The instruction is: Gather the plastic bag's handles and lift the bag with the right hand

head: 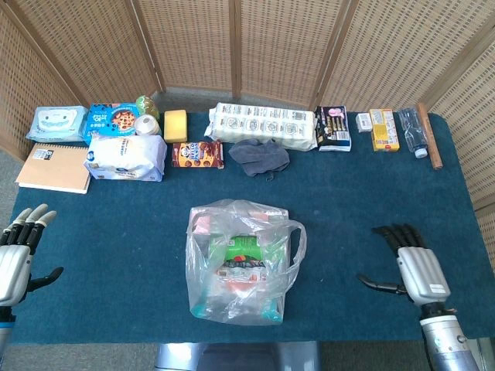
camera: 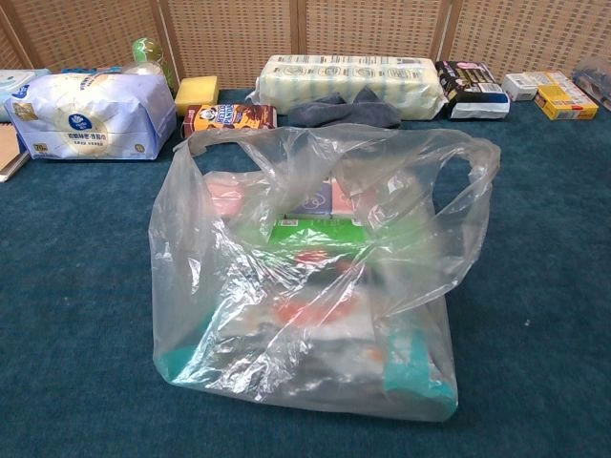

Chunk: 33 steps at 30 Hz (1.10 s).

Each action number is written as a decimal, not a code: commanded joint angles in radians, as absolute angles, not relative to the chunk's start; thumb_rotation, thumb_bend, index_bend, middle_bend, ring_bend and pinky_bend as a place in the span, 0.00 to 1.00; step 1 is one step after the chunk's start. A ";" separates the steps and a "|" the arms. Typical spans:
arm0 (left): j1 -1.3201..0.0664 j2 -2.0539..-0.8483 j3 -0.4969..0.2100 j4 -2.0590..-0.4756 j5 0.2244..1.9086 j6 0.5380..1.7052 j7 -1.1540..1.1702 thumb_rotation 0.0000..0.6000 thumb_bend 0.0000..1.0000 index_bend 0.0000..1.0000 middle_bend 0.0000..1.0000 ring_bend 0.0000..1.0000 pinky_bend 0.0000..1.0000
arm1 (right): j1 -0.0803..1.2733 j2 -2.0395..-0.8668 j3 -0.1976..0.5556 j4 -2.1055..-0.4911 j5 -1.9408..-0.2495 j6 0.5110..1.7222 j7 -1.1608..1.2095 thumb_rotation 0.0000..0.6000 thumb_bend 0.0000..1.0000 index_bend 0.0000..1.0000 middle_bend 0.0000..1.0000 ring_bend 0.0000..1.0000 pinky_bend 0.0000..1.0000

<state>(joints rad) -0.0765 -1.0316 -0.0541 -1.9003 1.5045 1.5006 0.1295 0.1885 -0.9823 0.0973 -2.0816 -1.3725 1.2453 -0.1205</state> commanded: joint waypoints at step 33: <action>-0.117 -1.031 -0.065 -1.904 1.486 1.460 0.133 1.00 0.04 0.10 0.07 0.01 0.12 | 0.687 -1.068 0.209 -2.035 -0.940 0.622 0.046 0.53 0.15 0.28 0.27 0.22 0.18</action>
<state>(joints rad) -0.1168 -1.0296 -0.0651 -1.9060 1.4875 1.4614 0.1348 0.6621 -1.0596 0.1838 -2.0494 -0.9663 0.6541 0.0032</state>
